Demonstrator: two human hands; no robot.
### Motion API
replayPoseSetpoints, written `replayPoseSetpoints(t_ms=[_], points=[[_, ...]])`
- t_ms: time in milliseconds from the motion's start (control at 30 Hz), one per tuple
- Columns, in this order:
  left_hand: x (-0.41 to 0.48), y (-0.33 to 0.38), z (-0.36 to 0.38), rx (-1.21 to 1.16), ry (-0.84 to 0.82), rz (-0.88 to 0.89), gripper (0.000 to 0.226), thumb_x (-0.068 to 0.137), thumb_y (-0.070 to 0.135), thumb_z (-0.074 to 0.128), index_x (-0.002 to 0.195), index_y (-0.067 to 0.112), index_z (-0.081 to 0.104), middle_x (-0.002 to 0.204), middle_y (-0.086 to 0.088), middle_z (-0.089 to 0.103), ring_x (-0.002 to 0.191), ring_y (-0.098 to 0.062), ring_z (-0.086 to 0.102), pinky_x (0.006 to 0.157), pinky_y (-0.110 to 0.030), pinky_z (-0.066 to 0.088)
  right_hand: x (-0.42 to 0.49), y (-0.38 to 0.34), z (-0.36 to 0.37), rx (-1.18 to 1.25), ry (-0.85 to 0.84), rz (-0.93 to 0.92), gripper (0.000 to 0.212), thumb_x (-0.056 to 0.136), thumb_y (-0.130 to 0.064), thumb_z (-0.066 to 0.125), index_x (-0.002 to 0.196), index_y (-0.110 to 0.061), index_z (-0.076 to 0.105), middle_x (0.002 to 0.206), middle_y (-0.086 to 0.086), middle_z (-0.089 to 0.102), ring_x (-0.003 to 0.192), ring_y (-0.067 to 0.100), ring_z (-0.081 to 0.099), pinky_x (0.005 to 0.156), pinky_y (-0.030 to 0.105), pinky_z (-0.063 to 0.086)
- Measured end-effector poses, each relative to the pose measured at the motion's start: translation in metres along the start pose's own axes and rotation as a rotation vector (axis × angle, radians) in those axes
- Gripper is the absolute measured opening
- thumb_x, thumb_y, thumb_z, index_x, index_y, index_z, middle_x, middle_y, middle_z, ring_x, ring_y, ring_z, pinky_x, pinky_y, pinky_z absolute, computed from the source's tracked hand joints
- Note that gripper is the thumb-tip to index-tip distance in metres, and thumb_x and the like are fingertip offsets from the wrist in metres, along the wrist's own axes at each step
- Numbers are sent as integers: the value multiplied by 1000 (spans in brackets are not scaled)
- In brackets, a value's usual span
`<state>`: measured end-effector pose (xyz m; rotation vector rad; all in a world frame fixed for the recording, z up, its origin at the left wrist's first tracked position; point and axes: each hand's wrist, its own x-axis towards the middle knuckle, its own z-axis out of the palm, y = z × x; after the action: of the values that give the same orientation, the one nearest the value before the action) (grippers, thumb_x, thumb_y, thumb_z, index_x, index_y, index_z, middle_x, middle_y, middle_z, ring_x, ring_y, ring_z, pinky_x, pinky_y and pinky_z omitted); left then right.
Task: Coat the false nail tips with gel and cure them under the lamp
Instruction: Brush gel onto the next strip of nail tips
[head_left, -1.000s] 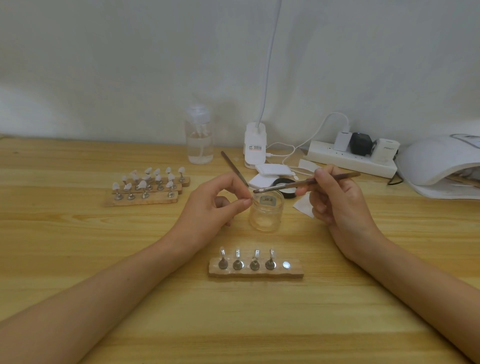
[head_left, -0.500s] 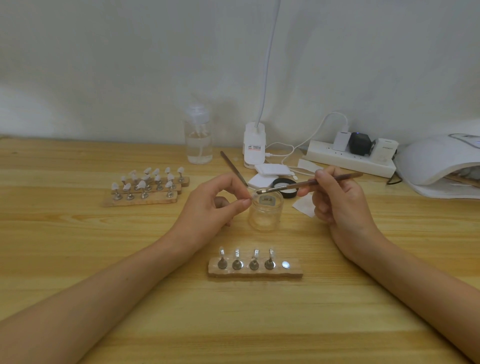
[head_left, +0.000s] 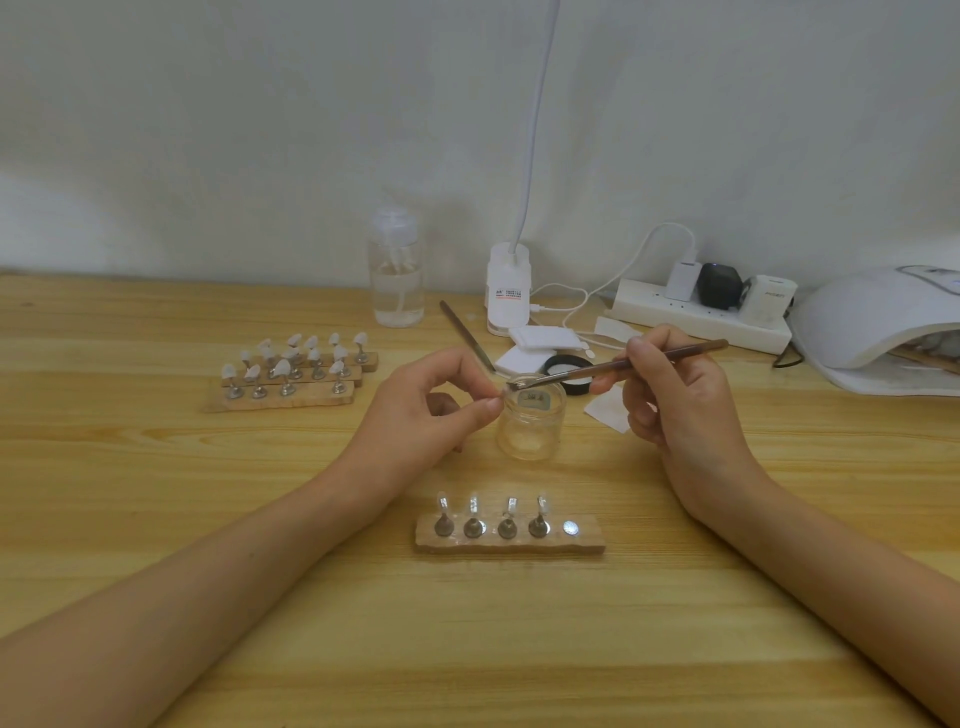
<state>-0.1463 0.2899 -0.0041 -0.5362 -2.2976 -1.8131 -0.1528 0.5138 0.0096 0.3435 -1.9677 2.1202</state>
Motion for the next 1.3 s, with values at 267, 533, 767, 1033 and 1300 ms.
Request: replayPoseSetpoints(t_ms=[267, 533, 767, 1033, 1300], points=[[0, 2, 1, 4, 11, -28, 12, 86, 14, 73, 79, 18, 64, 82, 17, 67, 56, -7, 54, 59, -19, 51, 0, 0, -1, 21, -14, -51, 22, 102, -21, 50, 81, -18, 53, 75, 7, 72, 46, 8, 35, 41, 17, 29], [1, 4, 1, -28, 6, -52, 13, 85, 13, 73, 77, 18, 65, 81, 15, 68, 55, -4, 54, 57, -15, 49, 1, 0, -2, 33, 19, -70, 20, 102, -19, 48, 83, -17, 52, 75, 7, 72, 46, 7, 36, 41, 16, 30], [1, 2, 1, -29, 6, -57, 19, 86, 13, 74, 72, 22, 64, 82, 15, 69, 53, -5, 53, 57, -15, 48, -2, 1, 0, -50, 11, -74, 21, 102, -19, 50, 81, -18, 55, 73, 8, 72, 45, 6, 37, 41, 14, 31], [1, 0, -1, -22, -11, -37, 15, 87, 15, 73, 77, 22, 65, 85, 16, 67, 55, -6, 54, 57, -17, 48, -4, -5, -5, -24, 128, -89, 26, 102, -15, 47, 77, -16, 50, 62, 4, 66, 44, 7, 38, 40, 16, 29], [1, -1, -2, -17, -18, -27, 13, 87, 15, 73, 79, 22, 65, 86, 14, 67, 56, -6, 54, 58, -17, 49, -3, -10, -20, 71, 178, -110, 29, 102, -12, 45, 74, -18, 52, 62, 2, 64, 51, 13, 55, 41, 20, 40]])
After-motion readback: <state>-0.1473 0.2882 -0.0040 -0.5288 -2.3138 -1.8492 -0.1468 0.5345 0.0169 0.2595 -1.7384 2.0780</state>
